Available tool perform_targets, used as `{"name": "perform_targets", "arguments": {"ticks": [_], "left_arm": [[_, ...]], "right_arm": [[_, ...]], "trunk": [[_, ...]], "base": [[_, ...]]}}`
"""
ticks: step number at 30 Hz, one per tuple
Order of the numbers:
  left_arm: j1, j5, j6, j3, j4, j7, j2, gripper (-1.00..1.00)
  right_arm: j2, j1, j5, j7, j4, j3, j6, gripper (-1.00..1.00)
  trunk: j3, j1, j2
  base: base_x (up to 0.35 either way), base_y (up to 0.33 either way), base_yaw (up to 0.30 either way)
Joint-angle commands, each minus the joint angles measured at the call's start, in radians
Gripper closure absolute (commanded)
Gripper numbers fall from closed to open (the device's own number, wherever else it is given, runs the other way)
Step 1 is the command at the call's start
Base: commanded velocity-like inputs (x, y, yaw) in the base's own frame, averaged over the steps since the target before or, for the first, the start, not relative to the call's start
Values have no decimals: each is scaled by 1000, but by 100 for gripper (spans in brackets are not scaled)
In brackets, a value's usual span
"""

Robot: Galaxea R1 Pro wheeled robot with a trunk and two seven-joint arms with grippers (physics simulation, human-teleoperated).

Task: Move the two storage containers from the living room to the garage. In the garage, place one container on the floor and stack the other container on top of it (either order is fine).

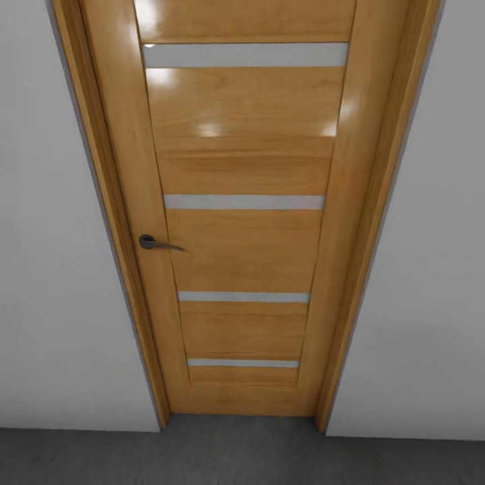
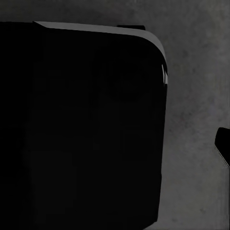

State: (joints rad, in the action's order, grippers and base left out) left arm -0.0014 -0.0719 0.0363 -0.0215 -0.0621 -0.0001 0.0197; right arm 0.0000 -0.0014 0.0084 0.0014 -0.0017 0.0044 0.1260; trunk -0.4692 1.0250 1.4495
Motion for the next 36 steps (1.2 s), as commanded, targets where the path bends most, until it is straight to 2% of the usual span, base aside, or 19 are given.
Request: {"name": "perform_targets", "arguments": {"ticks": [1,15,20,25,36], "left_arm": [[0,-8,2,-1,0,0,0,-100],[0,-8,2,-1,-1,0,0,-100],[0,-8,3,-1,-1,0,0,-100],[0,-28,2,0,0,-1,0,-100],[0,-37,2,0,0,-1,2,-100]], "right_arm": [[0,0,1,0,0,0,3,-100],[0,0,0,0,0,0,2,-100],[0,0,-7,-1,0,0,1,-100],[-3,0,-7,-3,0,1,1,-100],[-5,0,-7,1,0,2,-2,-100]], "trunk": [[-1,0,0],[-1,0,0],[-1,0,0],[-1,0,0],[-1,0,0]], "base": [[0,0,284],[0,0,263],[0,0,45],[80,0,5],[291,0,0]]}}
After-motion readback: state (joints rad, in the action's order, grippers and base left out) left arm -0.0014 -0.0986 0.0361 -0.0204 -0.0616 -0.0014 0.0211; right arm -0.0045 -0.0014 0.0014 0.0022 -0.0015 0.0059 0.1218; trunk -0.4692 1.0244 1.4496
